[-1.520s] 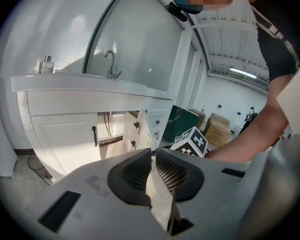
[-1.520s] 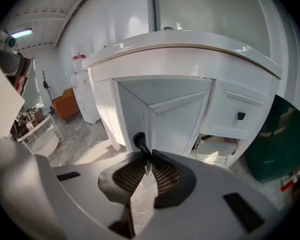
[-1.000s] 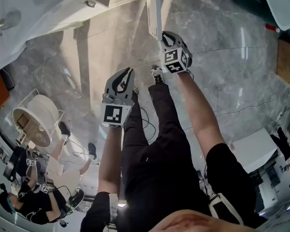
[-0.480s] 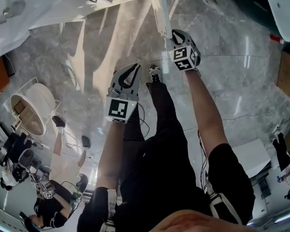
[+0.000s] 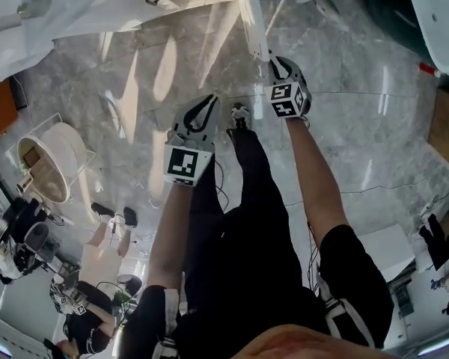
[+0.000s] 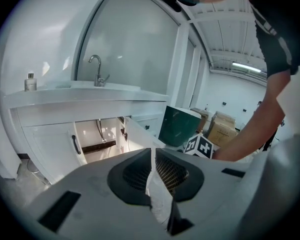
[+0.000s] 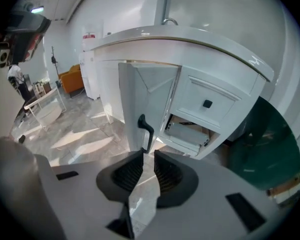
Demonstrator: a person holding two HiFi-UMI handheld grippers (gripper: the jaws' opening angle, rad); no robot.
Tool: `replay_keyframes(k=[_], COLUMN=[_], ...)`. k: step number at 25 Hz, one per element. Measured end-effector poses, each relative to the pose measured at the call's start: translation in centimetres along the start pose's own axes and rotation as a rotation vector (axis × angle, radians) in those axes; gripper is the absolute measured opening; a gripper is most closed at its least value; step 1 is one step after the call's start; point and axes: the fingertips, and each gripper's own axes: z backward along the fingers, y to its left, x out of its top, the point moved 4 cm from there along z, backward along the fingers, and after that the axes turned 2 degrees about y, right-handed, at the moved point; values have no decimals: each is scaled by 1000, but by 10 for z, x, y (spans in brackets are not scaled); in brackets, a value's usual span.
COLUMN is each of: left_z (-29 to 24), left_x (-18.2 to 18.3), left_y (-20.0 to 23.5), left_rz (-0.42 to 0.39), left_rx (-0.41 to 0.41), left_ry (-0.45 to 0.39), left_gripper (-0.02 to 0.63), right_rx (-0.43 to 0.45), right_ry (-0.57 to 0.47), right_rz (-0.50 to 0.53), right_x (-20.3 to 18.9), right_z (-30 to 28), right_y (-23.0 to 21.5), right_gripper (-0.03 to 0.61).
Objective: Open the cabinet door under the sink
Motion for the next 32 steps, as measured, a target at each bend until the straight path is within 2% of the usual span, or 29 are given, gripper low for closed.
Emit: replay_keyframes(k=[5, 10, 19, 25, 28, 32], left_z=[13, 37, 102, 134, 157, 185], left_x=[14, 38, 82, 96, 88, 78], left_y=[2, -6, -26, -61, -63, -44], left_rz=[-11, -20, -21, -33, -32, 2], left_rx=[27, 44, 57, -36, -34, 25], left_ry=[-12, -21, -42, -41, -29, -61], left_gripper=[36, 37, 37, 36, 37, 36], right_rx=[24, 76, 171, 177, 192, 238], right_ry=[14, -13, -123, -229, -260, -301], right_rz=[-114, -130, 2, -14, 30, 43], right_x=[-19, -9, 58, 118, 139, 160], right_z=[37, 94, 195, 270, 290, 305], right_y=[16, 36, 47, 16, 29, 68], right_gripper=[120, 107, 107, 109, 91, 86])
